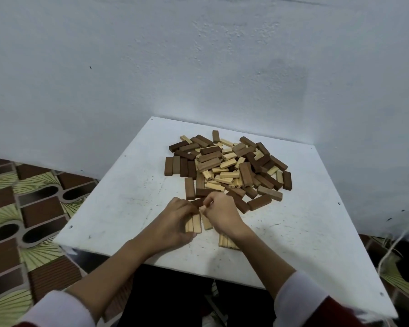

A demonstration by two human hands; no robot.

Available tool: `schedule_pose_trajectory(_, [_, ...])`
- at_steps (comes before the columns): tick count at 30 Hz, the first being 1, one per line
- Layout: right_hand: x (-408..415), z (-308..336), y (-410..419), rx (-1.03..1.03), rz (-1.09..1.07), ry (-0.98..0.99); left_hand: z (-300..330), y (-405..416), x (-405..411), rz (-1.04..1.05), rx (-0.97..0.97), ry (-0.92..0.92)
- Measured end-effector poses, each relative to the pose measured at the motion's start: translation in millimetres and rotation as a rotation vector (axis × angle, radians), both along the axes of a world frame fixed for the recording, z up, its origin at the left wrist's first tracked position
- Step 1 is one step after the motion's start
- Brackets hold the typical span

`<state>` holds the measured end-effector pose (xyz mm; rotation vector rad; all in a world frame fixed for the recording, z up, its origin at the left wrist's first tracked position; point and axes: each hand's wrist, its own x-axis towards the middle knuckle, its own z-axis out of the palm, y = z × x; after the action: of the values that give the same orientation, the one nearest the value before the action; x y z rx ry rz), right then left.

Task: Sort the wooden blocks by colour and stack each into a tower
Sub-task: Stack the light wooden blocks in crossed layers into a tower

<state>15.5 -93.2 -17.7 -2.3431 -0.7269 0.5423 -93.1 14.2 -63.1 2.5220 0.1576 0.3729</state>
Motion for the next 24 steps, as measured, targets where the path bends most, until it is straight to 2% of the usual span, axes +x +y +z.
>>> schedule_pose_trajectory(7, [-4,-4,5,-0.015,0.029,-0.048,2,10,-1,0.042,0.005,-0.021])
schedule_pose_trajectory(17, [-8,-14,10,0.014,0.007,-0.042,-6,7,-14,0.115,-0.177,-0.004])
schedule_pose_trajectory(24, [-11,-17,8,0.074,-0.003,-0.018,-8,8,-10,0.141,-0.217,-0.018])
